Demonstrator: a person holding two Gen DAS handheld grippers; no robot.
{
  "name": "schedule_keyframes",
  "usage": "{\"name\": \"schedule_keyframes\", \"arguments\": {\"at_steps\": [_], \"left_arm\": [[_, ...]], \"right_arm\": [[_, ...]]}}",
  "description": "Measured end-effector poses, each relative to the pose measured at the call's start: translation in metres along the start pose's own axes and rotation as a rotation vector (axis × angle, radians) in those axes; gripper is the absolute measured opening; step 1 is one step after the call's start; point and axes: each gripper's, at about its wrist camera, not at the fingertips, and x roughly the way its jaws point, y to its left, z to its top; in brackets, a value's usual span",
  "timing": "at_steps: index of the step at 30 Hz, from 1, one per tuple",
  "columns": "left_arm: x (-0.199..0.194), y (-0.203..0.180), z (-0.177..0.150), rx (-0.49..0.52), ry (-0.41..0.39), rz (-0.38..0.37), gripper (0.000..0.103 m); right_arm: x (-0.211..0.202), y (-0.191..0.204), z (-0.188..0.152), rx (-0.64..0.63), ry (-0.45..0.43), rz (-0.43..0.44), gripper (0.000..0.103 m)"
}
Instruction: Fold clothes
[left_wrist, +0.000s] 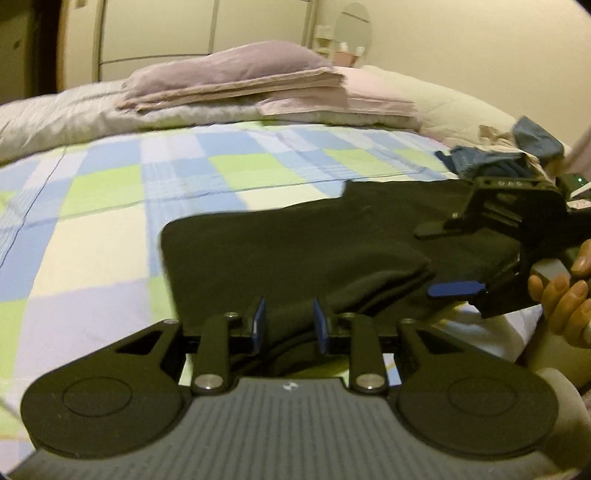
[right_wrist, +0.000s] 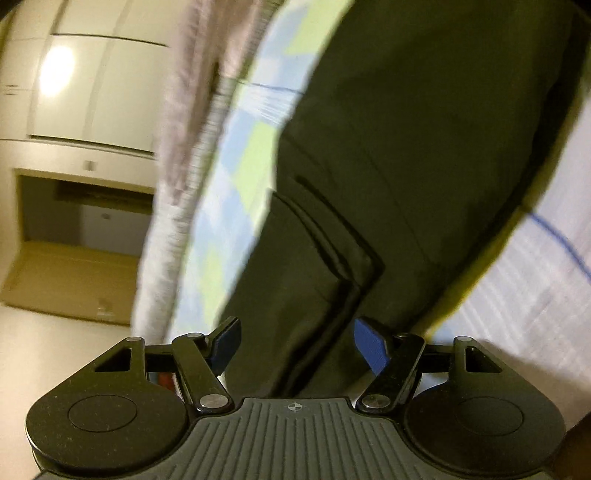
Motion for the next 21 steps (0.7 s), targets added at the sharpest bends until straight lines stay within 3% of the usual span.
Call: {"name": "schedule_keyframes", "arguments": {"at_steps": [2,7,8,9,14,17,19,21], "left_arm": [[-0.002,0.009,-0.005,-0.026,-0.002,0.018,0.024],[0.0,0.03,-0.009,-0.106,-0.013,-0.01,0.026],[0.002,0.032,-0.009,-0.114,-0.011,-0.014,0.027],[0.003,0.034,-0.009,-0.122,-0.01,-0.017,0.027],[0.003,0.037,-0.007,-0.125,-0.007,-0.031,0.021],[0.005,0.034,-0.005,-0.099,0.002,-0.022,0.018],[0.011,0.034,-0.006,-0.097,0.029,-0.006,0.018],[0.01,0.033,-0.005,-0.091,0.038,0.004,0.018]], "right_arm": [[0.007,0.005,0.0,-0.008,-0.011,-0.058,0.062],[0.02,0.017,0.0,-0.038,-0.053,-0.135,0.06],[0.024,0.02,0.0,-0.082,-0.072,-0.148,0.042],[0.028,0.022,-0.005,-0.142,-0.092,-0.19,0.015],[0.0,0.053,-0.048,-0.504,-0.262,-0.205,0.012],[-0.001,0.049,-0.054,-0.496,-0.259,-0.266,0.012],[0.022,0.034,-0.047,-0.46,-0.168,-0.329,0.014],[0.027,0.026,-0.047,-0.445,-0.167,-0.313,0.015]]}}
